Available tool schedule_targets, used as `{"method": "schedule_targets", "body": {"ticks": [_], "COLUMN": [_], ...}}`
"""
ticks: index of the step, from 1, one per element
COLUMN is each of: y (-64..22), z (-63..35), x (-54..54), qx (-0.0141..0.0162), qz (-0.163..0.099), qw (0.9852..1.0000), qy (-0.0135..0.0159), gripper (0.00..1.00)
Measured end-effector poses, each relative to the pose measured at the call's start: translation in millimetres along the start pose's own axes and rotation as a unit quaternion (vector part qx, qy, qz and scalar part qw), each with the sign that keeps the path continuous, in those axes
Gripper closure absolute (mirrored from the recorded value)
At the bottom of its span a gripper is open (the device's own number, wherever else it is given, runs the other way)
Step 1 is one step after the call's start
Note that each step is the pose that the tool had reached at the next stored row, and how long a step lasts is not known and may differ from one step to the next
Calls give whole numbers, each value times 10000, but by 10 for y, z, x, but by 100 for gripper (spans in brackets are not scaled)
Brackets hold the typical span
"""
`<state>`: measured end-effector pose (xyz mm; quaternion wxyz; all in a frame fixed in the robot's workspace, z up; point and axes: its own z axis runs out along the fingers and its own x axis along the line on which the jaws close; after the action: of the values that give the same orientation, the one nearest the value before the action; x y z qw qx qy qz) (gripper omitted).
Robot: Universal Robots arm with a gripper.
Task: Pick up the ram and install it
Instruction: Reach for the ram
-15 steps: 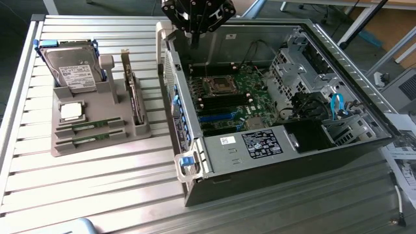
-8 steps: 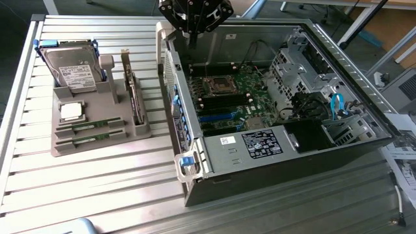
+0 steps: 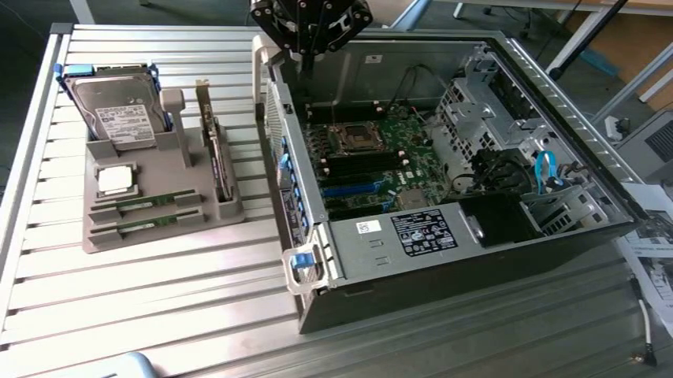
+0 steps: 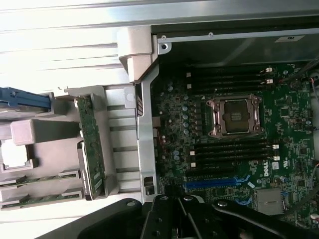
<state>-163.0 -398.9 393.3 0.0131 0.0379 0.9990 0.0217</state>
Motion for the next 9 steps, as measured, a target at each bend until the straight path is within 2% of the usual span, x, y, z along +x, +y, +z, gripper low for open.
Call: {"method": "schedule_targets", "body": {"ticks": [9], "y": [-4], "z": [-1], "x": [49], "qx": [0], "qz": [0], "qw": [10000], "qy": [0], "gripper": [90]}}
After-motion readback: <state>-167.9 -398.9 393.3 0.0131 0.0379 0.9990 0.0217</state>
